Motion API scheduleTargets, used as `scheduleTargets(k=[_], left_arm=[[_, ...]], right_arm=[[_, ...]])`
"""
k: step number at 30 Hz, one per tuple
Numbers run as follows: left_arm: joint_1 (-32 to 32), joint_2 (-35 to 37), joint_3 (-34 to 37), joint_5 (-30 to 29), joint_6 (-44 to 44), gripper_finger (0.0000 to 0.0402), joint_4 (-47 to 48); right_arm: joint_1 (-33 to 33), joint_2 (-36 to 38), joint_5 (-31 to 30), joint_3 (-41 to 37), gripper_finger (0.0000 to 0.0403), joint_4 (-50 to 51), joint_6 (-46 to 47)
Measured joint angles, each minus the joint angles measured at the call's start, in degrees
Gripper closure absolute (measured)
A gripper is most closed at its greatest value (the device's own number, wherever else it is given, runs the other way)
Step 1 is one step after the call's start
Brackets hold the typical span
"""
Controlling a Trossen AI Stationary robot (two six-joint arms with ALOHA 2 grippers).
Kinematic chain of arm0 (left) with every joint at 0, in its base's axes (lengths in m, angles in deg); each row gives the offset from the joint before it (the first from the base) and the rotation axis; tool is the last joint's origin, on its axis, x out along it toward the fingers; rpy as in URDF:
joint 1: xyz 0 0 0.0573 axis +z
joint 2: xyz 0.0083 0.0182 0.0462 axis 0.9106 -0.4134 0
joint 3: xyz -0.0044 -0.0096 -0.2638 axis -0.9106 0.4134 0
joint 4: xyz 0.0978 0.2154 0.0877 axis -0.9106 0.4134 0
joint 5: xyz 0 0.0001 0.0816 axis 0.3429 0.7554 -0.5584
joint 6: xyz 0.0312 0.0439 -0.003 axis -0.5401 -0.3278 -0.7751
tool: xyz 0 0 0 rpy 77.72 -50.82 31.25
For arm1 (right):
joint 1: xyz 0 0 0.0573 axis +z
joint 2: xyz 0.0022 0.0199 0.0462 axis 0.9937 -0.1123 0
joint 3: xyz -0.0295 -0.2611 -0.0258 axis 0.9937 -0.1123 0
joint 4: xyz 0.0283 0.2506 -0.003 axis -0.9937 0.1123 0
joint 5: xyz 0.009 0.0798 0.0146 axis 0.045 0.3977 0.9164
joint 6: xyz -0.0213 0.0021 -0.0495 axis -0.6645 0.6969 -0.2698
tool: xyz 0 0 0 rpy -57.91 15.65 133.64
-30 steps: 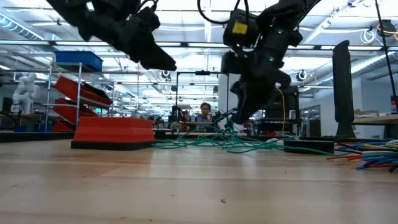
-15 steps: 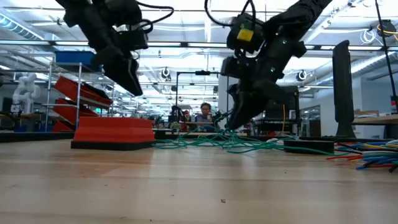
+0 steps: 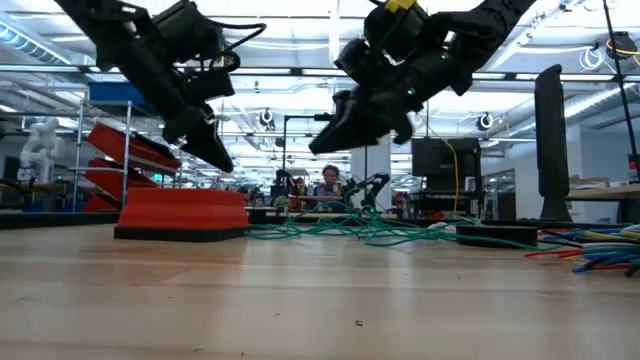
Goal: Coiling cords
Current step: Coil the green wire cable on the spool
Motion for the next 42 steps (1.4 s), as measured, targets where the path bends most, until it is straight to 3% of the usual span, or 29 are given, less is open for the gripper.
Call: scheduleTargets(k=[4, 13, 23, 35, 42], left_arm=[[1.9, 0.0, 3.6, -0.1, 1.1, 0.0198, -8.6], [9.2, -3.1, 10.6, 3.5, 16.5, 0.0198, -24.4], [16.4, -11.6, 12.1, 7.5, 27.8, 0.0198, -35.4], [26.4, -24.2, 12.0, 27.4, 40.6, 0.0198, -47.5], [26.8, -28.0, 9.4, 32.1, 44.8, 0.0198, -50.8]], right_arm=[[-2.1, 0.0, -0.7, 0.0, 0.0314, -3.9, 0.8], [-7.0, 0.0, -0.6, 0.0, 0.0314, -9.8, 7.0], [-9.3, 0.0, -0.6, 0.0, 0.0314, -11.8, 8.2], [-9.2, 0.0, 0.0, 0.0, 0.0314, -13.3, 8.7], [-9.2, 0.0, 0.1, 0.0, 0.0314, -13.2, 8.6]])
